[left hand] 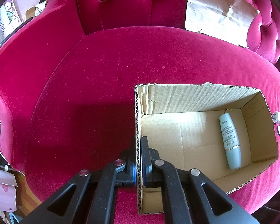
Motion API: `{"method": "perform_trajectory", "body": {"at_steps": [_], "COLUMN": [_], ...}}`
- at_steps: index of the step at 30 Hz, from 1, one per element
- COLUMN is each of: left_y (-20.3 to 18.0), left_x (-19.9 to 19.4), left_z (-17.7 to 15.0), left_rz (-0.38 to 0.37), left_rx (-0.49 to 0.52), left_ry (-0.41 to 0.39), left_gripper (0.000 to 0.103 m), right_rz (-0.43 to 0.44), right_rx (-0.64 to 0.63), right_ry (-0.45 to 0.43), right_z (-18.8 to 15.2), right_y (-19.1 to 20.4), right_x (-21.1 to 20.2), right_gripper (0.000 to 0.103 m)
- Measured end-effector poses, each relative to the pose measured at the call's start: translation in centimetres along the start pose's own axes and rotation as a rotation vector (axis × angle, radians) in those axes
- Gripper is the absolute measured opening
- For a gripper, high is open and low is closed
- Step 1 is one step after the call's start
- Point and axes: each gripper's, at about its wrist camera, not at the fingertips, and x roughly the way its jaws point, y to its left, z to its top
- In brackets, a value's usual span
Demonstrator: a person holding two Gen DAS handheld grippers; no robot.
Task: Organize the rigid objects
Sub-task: 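Withdraw the right gripper and move it to the blue key fob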
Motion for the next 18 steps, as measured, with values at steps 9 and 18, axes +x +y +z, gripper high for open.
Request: {"method": "perform_trajectory", "body": {"at_steps": [9, 18], "left_y": [0.1, 0.3], "left_x": [0.1, 0.3], "left_z": [0.1, 0.5], "left_rz": [-0.003, -0.004], "left_rx": [0.002, 0.0], "left_ry": [0.011, 0.016], "left_gripper": [0.003, 0.003], "right_rz": [-0.031, -0.04], "right_rx": [-0.014, -0.003], "right_ry": [0.067, 0.14], "right_z": [-1.6, -3.0], "right_y": [-1.5, -2.3], "right_x": [2.7, 5.2], "right_gripper": [0.103, 0.103]}}
